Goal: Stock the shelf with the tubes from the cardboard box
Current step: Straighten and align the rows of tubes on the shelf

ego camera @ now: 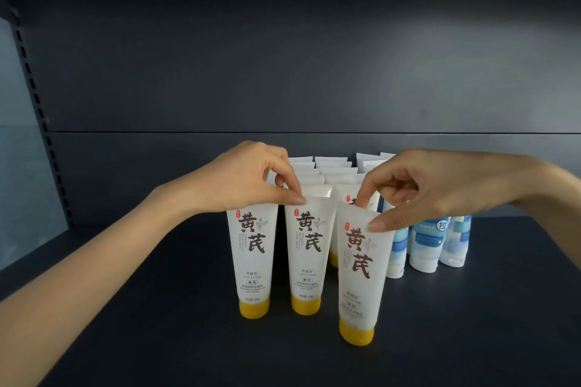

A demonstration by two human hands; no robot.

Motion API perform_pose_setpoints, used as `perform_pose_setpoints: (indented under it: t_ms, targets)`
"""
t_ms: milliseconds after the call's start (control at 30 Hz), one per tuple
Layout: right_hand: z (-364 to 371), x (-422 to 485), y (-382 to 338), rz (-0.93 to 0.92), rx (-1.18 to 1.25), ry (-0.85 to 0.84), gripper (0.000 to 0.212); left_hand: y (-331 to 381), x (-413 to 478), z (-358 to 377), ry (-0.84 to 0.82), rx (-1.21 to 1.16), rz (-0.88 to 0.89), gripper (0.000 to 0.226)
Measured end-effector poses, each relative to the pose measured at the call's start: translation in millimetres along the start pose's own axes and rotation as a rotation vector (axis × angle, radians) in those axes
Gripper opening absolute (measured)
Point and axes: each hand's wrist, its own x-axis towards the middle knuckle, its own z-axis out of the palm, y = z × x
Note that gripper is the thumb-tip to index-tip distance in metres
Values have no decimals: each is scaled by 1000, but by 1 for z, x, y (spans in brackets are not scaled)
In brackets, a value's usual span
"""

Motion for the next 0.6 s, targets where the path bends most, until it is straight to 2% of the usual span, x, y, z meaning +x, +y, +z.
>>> perform_pose_setpoints:
  t_ms: [400,600]
  targets:
    - [5,-4,26,-2,169,146,23,0,2,1,-21,-57,-10,13]
    - [10,3,42,22,223,261,23,2,2,9,69,-23,-32,14]
